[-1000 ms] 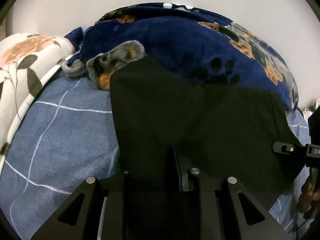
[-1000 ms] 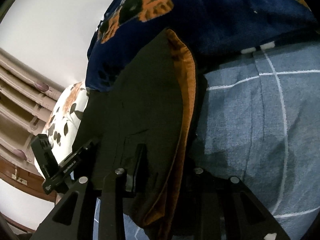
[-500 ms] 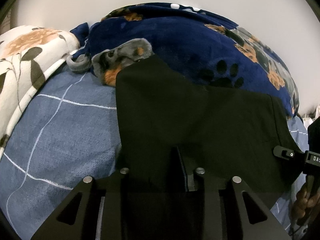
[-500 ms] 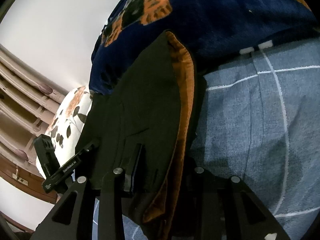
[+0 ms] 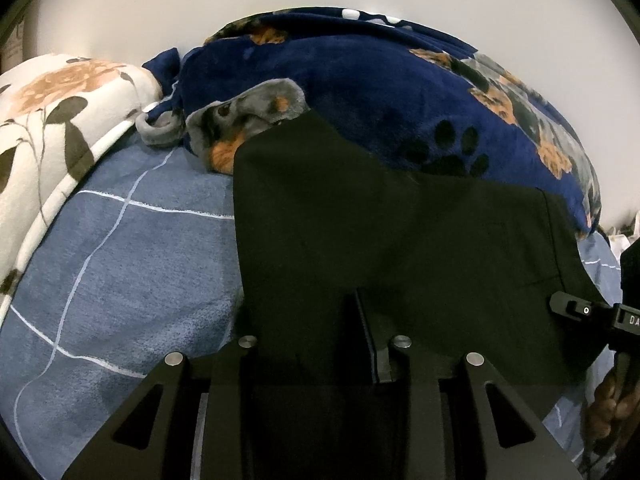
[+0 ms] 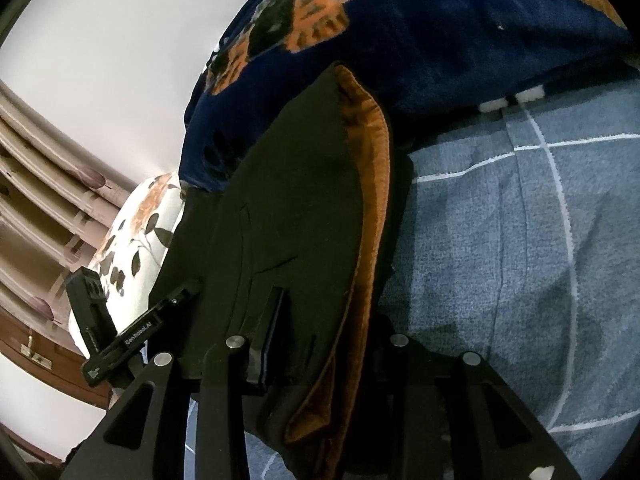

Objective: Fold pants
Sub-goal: 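Fold the tan-lined edge with the right gripper over the pants toward the left gripper, then press the folded pants flat with both grippers, holding the stack together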

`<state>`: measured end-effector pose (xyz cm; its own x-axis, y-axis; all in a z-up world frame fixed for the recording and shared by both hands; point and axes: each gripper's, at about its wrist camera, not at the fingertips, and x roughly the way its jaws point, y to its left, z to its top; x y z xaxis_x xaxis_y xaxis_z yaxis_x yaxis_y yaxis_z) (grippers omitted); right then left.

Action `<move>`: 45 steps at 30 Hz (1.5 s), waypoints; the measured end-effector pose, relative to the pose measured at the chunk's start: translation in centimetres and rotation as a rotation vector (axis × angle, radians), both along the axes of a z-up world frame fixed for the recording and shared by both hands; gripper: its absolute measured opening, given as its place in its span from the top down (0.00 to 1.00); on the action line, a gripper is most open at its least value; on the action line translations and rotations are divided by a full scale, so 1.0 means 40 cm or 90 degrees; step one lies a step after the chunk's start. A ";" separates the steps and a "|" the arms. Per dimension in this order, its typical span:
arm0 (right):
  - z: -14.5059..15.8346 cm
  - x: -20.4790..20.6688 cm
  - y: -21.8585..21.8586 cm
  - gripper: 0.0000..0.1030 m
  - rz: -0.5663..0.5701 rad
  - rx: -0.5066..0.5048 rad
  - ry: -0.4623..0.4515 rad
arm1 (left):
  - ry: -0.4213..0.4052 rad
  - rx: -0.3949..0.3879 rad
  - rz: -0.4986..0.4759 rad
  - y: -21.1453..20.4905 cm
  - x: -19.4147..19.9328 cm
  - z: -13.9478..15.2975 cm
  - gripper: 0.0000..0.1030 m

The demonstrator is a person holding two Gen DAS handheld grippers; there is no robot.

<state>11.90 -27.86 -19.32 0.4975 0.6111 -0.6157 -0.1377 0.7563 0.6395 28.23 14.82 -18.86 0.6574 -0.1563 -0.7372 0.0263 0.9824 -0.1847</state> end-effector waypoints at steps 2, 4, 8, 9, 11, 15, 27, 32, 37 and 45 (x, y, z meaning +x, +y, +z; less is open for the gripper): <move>0.001 0.000 0.002 0.73 0.000 -0.002 -0.001 | 0.000 0.001 0.000 0.000 0.000 -0.001 0.69; 0.003 0.000 0.006 0.73 -0.001 -0.009 -0.004 | -0.001 0.002 0.000 0.002 0.000 -0.001 0.69; 0.008 -0.001 0.016 0.72 -0.002 -0.024 -0.010 | -0.001 0.002 0.000 0.001 0.001 -0.001 0.69; 0.008 -0.002 0.016 0.72 -0.002 -0.027 -0.011 | -0.001 0.003 0.000 0.001 0.001 -0.001 0.69; 0.010 -0.003 0.017 0.72 -0.003 -0.033 -0.014 | -0.001 0.003 0.000 0.000 0.000 -0.001 0.69; 0.014 -0.005 0.023 0.71 -0.005 -0.048 -0.020 | -0.001 0.002 0.001 0.000 0.000 -0.001 0.69; 0.021 -0.014 0.031 0.70 -0.007 -0.078 -0.031 | -0.001 0.002 0.001 0.000 0.000 -0.001 0.68; 0.023 -0.015 0.034 0.69 -0.006 -0.090 -0.035 | -0.001 0.003 0.001 0.000 0.000 -0.001 0.68; 0.027 -0.017 0.038 0.68 -0.006 -0.104 -0.040 | -0.001 0.002 0.001 0.001 -0.001 -0.001 0.68; 0.028 -0.019 0.041 0.66 -0.006 -0.108 -0.042 | -0.001 0.003 0.001 0.000 0.000 -0.001 0.68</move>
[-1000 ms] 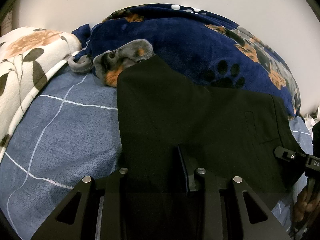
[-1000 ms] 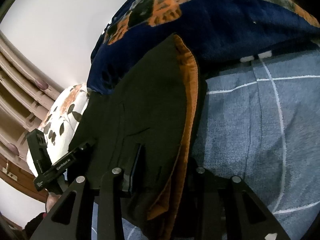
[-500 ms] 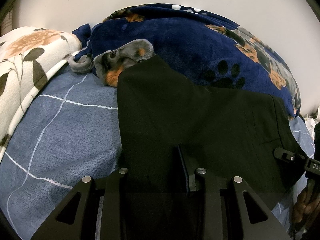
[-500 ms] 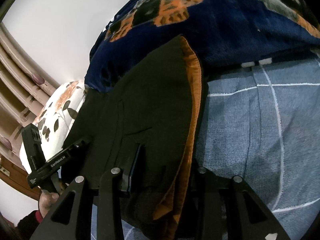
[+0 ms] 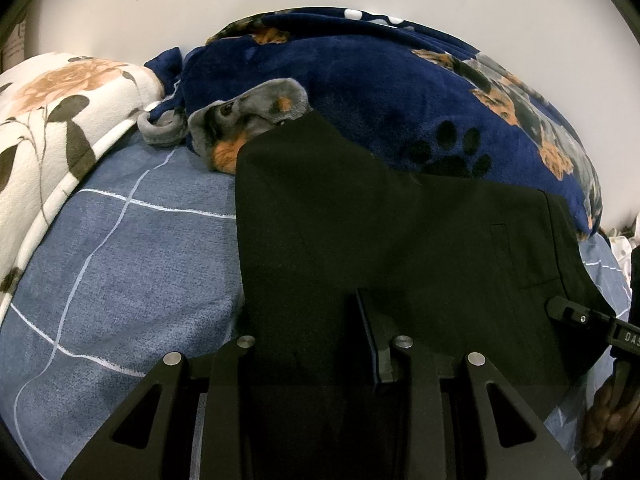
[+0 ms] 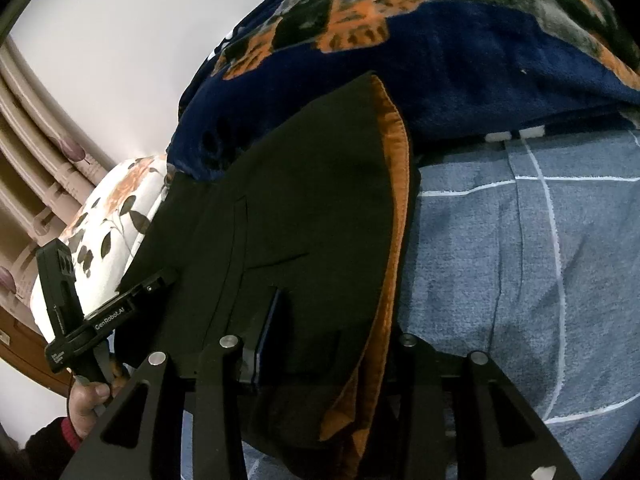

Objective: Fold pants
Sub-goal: 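Press the folded pants flat with both grippers, holding the stack together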

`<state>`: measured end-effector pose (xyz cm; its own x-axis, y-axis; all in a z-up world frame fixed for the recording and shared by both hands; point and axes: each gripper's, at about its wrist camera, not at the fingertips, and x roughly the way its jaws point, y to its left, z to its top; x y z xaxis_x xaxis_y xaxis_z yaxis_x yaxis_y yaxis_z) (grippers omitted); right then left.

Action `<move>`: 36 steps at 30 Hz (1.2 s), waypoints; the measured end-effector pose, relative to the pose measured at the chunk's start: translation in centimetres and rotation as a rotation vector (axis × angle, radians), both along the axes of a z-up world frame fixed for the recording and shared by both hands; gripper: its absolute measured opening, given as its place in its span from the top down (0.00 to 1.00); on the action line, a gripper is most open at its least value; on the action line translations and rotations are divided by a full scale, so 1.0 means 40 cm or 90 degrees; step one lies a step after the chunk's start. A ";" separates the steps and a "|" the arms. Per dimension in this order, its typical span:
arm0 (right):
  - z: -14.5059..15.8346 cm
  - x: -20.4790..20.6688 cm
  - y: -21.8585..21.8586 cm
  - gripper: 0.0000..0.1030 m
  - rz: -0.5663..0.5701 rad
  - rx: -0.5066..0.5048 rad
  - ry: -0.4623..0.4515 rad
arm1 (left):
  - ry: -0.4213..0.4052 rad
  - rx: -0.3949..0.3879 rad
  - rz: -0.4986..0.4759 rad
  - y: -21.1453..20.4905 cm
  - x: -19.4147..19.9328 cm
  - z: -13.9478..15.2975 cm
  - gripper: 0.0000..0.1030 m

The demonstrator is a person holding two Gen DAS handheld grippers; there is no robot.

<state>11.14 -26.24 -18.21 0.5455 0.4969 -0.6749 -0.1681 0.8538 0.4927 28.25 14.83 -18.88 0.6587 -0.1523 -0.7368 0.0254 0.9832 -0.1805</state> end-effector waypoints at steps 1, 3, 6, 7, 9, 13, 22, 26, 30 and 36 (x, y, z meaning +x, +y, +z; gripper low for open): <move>0.000 0.000 0.000 0.66 0.000 0.000 0.000 | 0.000 -0.001 0.000 0.000 0.001 0.000 0.68; 0.000 0.000 0.002 0.66 0.000 -0.002 -0.001 | 0.000 0.000 0.000 0.000 0.001 0.000 0.68; 0.000 -0.002 0.003 0.66 0.000 -0.007 -0.003 | 0.000 0.000 0.000 0.000 0.002 0.000 0.67; 0.000 -0.002 0.003 0.65 -0.001 -0.008 -0.004 | 0.000 0.001 0.001 0.001 0.001 0.000 0.67; 0.002 -0.004 0.006 0.65 -0.001 -0.013 -0.006 | 0.000 0.001 0.001 0.003 0.000 -0.001 0.67; 0.003 -0.002 0.014 0.63 0.001 -0.024 -0.010 | -0.001 0.003 0.003 0.006 0.000 -0.002 0.66; 0.007 -0.004 0.024 0.59 0.005 -0.040 -0.016 | -0.001 0.004 0.004 0.007 0.000 -0.002 0.65; 0.006 -0.005 0.026 0.58 0.006 -0.039 -0.016 | -0.002 0.005 0.005 0.008 0.001 -0.002 0.64; 0.006 -0.006 0.025 0.57 0.006 -0.041 -0.017 | -0.002 0.007 0.006 0.008 0.001 -0.002 0.64; 0.005 -0.007 0.027 0.55 0.009 -0.045 -0.019 | -0.002 0.009 0.007 0.010 0.001 -0.002 0.63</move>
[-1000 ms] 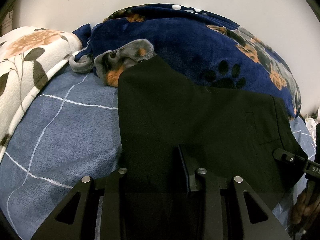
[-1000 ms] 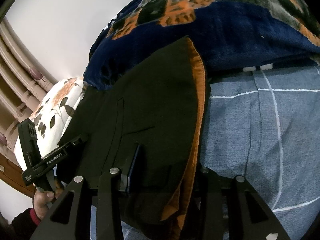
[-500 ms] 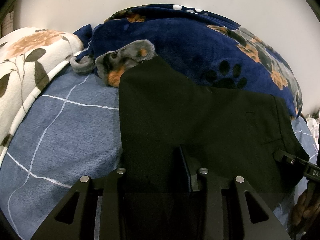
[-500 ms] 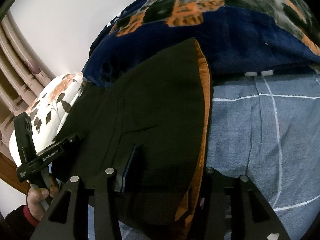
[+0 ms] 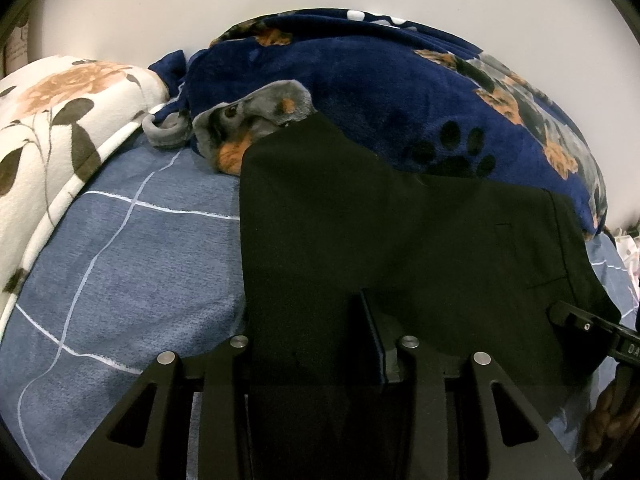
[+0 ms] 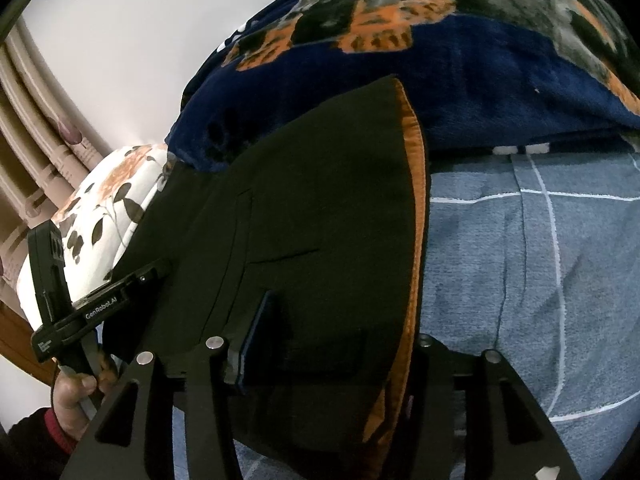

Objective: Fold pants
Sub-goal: 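Press the folded pants flat with both grippers, holding the stack together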

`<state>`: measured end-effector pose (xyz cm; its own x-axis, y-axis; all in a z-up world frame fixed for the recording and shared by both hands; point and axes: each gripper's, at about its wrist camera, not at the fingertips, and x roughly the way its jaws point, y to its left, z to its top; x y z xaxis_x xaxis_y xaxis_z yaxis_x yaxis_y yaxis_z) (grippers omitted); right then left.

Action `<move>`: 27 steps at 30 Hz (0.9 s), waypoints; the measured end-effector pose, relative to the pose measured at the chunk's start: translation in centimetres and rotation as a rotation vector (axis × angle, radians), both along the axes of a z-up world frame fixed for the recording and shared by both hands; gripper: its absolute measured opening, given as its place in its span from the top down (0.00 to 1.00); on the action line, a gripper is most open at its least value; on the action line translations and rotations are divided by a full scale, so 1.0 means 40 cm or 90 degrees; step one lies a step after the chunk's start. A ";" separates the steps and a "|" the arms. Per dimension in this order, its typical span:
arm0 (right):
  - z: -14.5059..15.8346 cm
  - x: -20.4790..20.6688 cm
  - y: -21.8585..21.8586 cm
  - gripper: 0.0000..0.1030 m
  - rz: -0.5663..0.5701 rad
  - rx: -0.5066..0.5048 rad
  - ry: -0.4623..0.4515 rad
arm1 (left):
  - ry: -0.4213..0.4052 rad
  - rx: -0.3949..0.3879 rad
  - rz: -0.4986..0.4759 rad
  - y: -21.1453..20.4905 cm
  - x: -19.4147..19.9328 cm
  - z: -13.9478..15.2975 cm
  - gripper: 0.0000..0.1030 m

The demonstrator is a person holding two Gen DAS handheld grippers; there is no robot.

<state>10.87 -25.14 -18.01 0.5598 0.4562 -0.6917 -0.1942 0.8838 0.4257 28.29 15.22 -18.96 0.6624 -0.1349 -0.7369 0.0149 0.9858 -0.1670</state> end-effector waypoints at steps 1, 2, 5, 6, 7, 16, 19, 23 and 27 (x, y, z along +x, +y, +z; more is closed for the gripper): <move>0.000 0.000 0.000 0.55 0.001 -0.001 0.000 | 0.000 0.000 0.000 0.002 0.000 0.000 0.63; 0.000 -0.001 0.001 0.54 0.001 -0.002 -0.001 | 0.000 0.000 0.000 0.000 0.000 0.000 0.63; 0.001 -0.001 0.001 0.54 0.003 -0.004 -0.002 | 0.000 0.000 0.000 0.001 0.000 0.000 0.63; 0.001 0.000 0.002 0.53 0.004 -0.004 -0.002 | 0.000 0.000 0.000 -0.001 0.000 0.000 0.63; 0.001 -0.001 0.002 0.52 0.005 -0.005 -0.002 | 0.000 0.000 0.000 0.001 0.000 -0.001 0.63; 0.002 -0.001 0.007 0.50 0.009 -0.011 -0.005 | 0.000 -0.001 0.000 0.003 0.000 -0.001 0.63; 0.003 -0.001 0.008 0.50 0.009 -0.011 -0.005 | 0.000 0.001 0.000 0.001 -0.001 0.000 0.63; 0.003 -0.001 0.009 0.49 0.009 -0.011 -0.005 | 0.000 0.000 0.000 0.002 0.000 0.000 0.63; 0.004 -0.001 0.009 0.49 0.008 -0.013 -0.006 | 0.000 0.000 0.000 0.003 0.000 0.000 0.63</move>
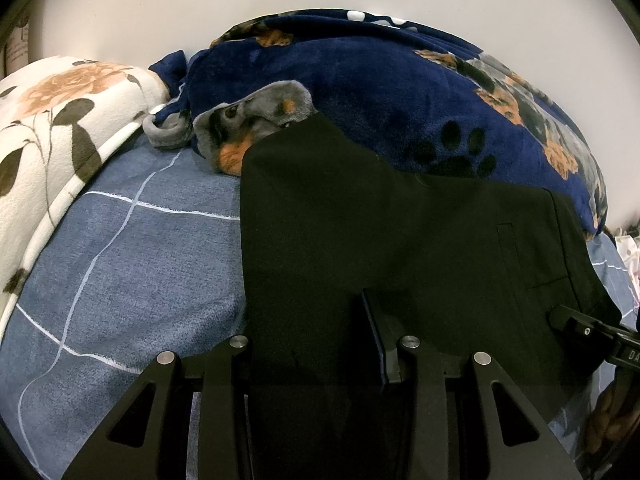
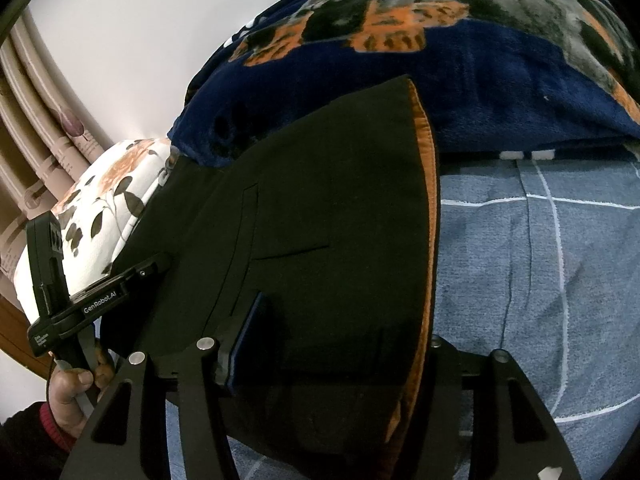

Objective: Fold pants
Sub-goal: 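Press the folded pants flat with both grippers, holding the stack together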

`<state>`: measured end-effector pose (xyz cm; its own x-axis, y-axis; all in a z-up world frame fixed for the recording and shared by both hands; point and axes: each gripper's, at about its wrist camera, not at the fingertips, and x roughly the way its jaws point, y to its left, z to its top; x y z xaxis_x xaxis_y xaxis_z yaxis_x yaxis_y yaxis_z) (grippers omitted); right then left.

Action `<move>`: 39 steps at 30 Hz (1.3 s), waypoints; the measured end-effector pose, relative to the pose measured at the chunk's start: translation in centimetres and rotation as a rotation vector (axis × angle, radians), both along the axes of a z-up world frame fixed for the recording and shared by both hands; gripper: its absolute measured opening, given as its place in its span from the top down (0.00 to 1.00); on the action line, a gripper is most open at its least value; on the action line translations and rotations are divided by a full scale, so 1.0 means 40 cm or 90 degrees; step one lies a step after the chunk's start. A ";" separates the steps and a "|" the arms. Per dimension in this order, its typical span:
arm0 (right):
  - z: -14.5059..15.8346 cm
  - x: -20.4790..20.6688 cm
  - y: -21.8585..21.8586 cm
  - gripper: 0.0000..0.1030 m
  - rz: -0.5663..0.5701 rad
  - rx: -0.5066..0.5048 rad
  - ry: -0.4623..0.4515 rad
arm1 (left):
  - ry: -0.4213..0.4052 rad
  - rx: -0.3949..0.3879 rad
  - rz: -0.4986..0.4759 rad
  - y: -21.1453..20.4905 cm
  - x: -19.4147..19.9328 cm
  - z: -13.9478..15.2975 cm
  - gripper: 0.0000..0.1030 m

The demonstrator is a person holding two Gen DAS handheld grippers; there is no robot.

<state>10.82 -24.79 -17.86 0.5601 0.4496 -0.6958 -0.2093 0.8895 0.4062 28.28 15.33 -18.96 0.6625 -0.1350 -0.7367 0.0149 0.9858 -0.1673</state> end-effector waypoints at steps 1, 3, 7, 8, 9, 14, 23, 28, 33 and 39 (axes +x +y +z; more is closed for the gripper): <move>0.000 0.000 0.001 0.49 0.000 0.000 0.000 | 0.000 0.000 0.000 -0.002 0.000 0.000 0.63; -0.001 0.000 0.003 0.49 0.001 -0.001 0.000 | 0.000 0.001 0.000 -0.002 0.000 0.000 0.63; 0.000 -0.001 0.003 0.48 0.001 -0.001 0.000 | 0.000 0.001 0.000 -0.001 0.000 0.000 0.63; 0.000 -0.001 0.003 0.48 0.001 -0.001 0.000 | 0.000 0.001 0.000 -0.001 0.000 0.000 0.63; 0.000 0.000 0.003 0.48 0.001 -0.001 -0.001 | 0.000 0.001 0.000 -0.001 0.000 0.000 0.63; -0.001 -0.003 0.004 0.47 0.001 -0.002 -0.001 | 0.000 0.001 0.000 -0.003 0.000 0.001 0.63; -0.002 -0.006 0.007 0.46 0.001 -0.003 -0.002 | 0.001 0.002 0.004 -0.003 -0.001 0.001 0.63; -0.002 -0.007 0.007 0.45 0.000 -0.004 -0.002 | 0.002 0.003 0.008 -0.002 0.000 0.000 0.63; -0.005 -0.014 0.009 0.44 0.001 -0.005 -0.004 | 0.002 0.003 0.007 -0.004 0.000 0.000 0.63; -0.005 -0.016 0.011 0.42 0.004 -0.008 -0.005 | 0.002 0.004 0.007 -0.002 0.002 0.001 0.62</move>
<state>10.17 -24.36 -18.05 0.5630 0.4445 -0.6967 -0.2186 0.8931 0.3931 28.34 15.25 -18.93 0.6622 -0.1232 -0.7391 0.0032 0.9868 -0.1617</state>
